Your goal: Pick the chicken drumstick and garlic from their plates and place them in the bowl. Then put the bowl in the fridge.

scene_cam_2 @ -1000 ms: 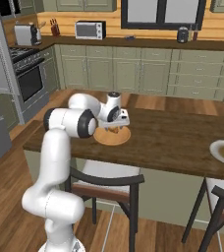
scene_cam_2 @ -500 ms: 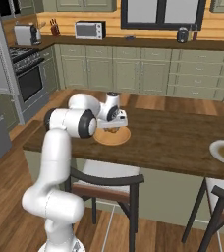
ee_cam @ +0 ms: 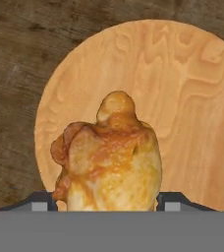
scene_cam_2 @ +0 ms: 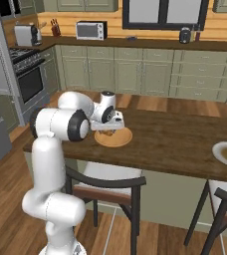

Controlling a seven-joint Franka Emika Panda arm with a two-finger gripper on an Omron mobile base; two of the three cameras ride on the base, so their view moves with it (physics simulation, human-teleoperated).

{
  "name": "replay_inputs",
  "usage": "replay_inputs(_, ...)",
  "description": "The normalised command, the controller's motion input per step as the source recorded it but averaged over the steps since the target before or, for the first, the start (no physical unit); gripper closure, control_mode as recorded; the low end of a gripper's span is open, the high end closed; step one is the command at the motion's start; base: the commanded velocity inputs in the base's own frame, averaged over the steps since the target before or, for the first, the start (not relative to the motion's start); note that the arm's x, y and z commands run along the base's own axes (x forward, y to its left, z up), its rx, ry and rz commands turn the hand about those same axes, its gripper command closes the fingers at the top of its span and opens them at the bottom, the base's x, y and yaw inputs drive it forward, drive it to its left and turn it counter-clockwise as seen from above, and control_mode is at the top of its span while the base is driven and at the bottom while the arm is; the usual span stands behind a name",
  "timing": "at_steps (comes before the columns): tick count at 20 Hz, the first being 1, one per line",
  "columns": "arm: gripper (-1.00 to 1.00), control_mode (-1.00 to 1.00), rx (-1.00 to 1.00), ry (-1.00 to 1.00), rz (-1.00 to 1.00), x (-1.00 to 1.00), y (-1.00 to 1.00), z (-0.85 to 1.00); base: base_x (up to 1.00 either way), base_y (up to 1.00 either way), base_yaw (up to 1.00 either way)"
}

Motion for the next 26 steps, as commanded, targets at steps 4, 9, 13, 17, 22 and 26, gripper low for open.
replay_inputs(4,1.00,-1.00,-0.01,-0.23,-0.03,-0.97,0.00,0.49,0.00,0.00,0.00)
replay_inputs(9,1.00,-1.00,-0.03,-0.02,-0.21,-0.59,0.01,0.79,0.00,0.00,0.00)
replay_inputs(13,1.00,-1.00,0.00,0.00,-0.49,-0.31,0.00,0.39,0.00,0.00,0.00)
replay_inputs(17,1.00,-1.00,0.00,-0.13,-0.39,-0.57,0.03,0.38,0.00,0.00,0.00)
replay_inputs(22,1.00,-1.00,0.00,-0.24,-0.08,-0.78,0.00,0.46,0.00,0.00,0.00)
replay_inputs(26,1.00,-1.00,0.00,-0.20,-0.05,-0.63,0.00,0.44,0.00,0.00,0.00)
